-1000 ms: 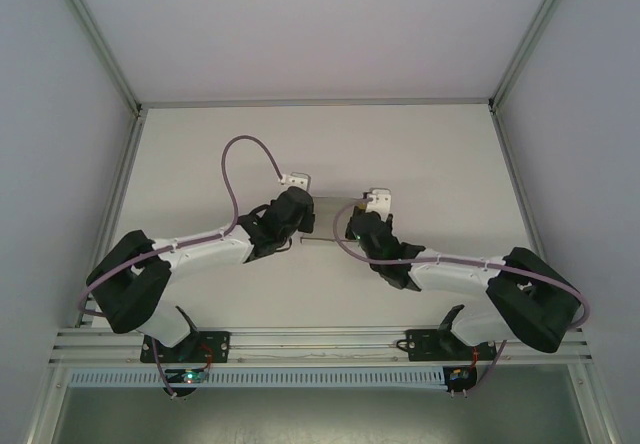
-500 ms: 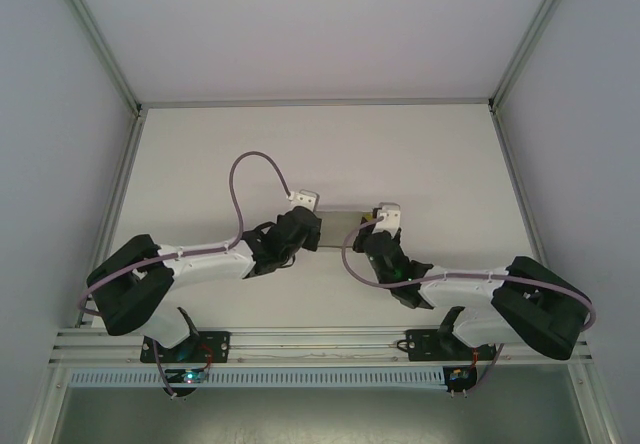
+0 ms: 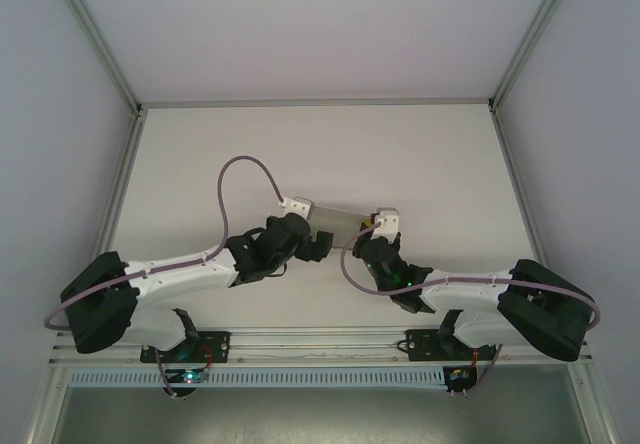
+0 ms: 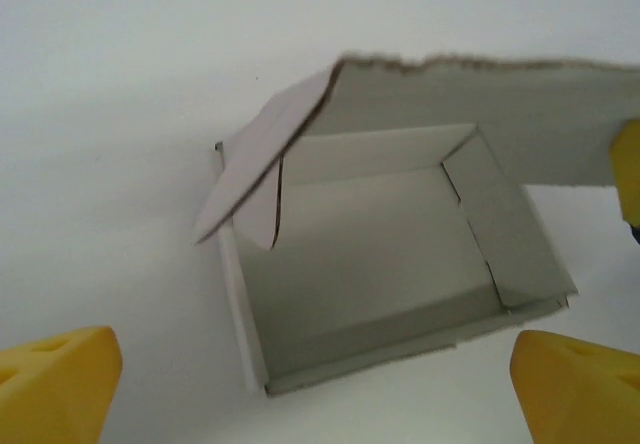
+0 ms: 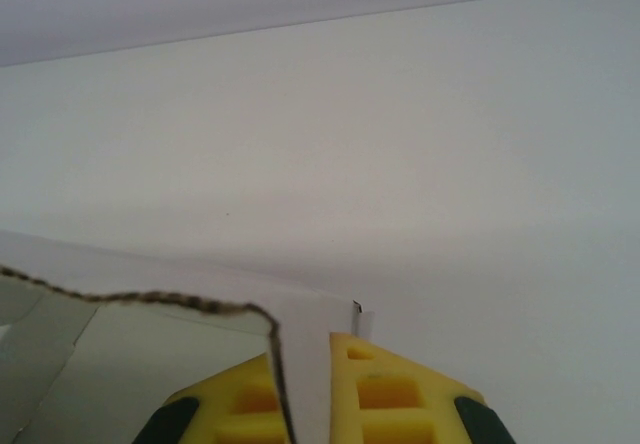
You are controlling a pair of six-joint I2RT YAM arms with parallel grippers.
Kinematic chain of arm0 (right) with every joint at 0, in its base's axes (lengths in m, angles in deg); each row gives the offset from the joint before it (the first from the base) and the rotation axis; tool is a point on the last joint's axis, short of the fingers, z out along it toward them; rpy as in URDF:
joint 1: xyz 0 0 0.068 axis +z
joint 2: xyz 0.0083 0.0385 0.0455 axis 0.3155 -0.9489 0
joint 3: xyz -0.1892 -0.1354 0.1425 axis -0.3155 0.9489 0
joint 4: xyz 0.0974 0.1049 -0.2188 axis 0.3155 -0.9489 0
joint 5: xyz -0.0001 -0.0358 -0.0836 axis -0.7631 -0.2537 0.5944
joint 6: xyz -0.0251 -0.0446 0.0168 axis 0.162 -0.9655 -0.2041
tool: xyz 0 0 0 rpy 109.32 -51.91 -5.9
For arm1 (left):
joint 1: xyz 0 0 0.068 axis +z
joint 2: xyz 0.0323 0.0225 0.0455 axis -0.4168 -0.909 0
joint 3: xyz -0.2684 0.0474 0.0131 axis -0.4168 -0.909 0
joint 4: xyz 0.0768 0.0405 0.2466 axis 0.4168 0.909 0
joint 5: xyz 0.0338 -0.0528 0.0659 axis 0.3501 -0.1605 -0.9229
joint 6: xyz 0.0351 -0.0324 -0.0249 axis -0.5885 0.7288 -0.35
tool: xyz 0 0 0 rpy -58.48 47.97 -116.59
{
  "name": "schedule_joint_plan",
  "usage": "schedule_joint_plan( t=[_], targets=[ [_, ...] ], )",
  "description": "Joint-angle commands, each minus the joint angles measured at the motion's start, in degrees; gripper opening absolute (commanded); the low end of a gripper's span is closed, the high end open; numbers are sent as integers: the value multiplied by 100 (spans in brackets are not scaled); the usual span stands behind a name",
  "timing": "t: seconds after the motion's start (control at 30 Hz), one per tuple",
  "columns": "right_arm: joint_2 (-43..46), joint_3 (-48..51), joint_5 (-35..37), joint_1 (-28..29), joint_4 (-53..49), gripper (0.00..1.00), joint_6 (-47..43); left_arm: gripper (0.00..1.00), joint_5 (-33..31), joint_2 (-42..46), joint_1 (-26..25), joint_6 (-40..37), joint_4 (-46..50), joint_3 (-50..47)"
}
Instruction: Assemble paper box
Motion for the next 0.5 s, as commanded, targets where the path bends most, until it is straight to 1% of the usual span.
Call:
schedule_joint_plan(
  t=[0.0,0.07,0.13,0.2,0.3,0.33,0.4,0.47],
  targets=[
    [-17,-29,74,102,-746,0,-30,100,313,429,-185,172,856,108],
    [-17,-147,79,120,-788,0,-103,100,594,750,-256,253,1004,165],
    [-41,-183,83,129,-819,0,-148,100,723,1108,-261,393,1160,260],
    [-78,-214,94,147,-836,0,-190,100,529,1437,-261,453,1343,382],
    [-181,-268,101,191,-836,0,-313,100,-193,1898,-213,622,1758,582],
    [-216,-289,101,205,-829,0,-358,100,-329,1941,-127,664,1956,683],
    [-318,-314,93,243,-777,0,-406,100,-239,1846,216,758,2224,891],
    [-415,-302,74,252,-681,0,-496,100,235,1595,718,875,2212,1008]
  ],
)
